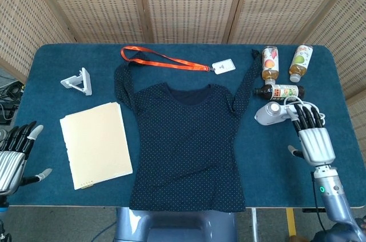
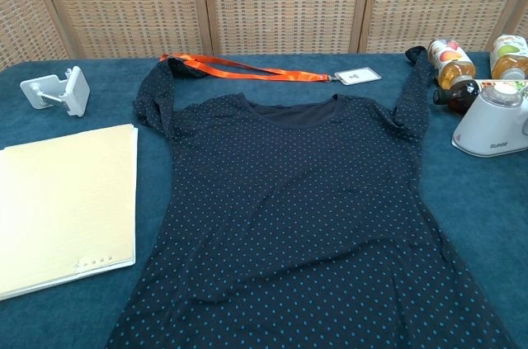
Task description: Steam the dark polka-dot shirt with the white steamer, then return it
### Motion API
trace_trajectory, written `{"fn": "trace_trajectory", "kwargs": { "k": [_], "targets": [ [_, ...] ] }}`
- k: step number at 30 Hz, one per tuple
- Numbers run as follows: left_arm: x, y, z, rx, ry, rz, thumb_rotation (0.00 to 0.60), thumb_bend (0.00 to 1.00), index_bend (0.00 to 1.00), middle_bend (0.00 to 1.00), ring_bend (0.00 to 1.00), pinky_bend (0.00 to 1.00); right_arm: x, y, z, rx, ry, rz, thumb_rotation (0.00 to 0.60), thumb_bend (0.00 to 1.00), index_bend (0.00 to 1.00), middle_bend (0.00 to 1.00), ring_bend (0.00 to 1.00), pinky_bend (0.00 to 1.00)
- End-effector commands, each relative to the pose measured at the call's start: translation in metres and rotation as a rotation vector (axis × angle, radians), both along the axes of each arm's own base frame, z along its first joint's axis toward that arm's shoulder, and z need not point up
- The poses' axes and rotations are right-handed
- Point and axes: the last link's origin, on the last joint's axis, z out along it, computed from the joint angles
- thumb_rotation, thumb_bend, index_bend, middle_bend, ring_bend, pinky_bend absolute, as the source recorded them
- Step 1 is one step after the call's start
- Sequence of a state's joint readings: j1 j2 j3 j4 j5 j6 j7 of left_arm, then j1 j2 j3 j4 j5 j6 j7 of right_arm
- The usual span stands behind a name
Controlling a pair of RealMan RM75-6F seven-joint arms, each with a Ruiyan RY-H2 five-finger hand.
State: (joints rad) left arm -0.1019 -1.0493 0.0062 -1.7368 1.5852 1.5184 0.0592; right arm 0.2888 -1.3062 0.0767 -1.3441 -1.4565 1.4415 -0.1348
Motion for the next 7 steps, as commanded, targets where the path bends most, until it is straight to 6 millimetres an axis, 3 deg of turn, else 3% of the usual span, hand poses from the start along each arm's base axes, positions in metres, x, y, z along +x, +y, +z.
{"fn": "trace_trajectory", "kwargs": {
  "k": [1, 7],
  "targets": [
    [0.0, -0.001, 0.001, -0.001, -0.004, 0.002, 0.6, 0.0, 0.0, 0.0, 0.0, 0.0, -0.003, 0.028, 0.016, -0.048, -0.009, -0.037, 0.6, 0.0, 0.0, 0.0, 0.0, 0.0],
    [0.0, -0.003, 0.002, -0.009, -0.006, 0.003, 0.6, 0.0, 0.0, 0.0, 0.0, 0.0, -0.008, 0.039, 0.023, -0.073, 0.012, -0.059, 0.6, 0.0, 0.0, 0.0, 0.0, 0.0]
  ]
}}
